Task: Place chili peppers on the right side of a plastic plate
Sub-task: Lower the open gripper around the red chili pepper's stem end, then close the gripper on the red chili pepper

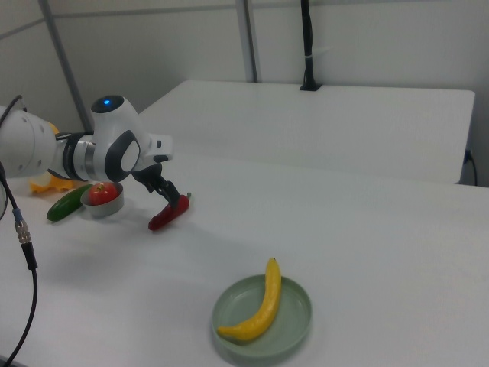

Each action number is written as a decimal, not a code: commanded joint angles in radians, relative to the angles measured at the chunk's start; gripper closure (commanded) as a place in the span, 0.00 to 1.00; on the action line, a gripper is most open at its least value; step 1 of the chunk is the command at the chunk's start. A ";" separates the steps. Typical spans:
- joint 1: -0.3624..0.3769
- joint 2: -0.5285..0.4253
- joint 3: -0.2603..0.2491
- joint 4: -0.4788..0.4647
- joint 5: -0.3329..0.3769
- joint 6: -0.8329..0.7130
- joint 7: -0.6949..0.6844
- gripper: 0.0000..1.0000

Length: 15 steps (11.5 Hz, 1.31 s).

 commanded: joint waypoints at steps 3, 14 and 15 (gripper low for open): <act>0.003 0.043 0.001 0.014 -0.068 0.009 0.024 0.00; -0.034 -0.012 0.002 0.003 -0.151 -0.004 0.012 0.81; -0.042 -0.043 0.001 -0.005 -0.151 -0.033 -0.003 0.81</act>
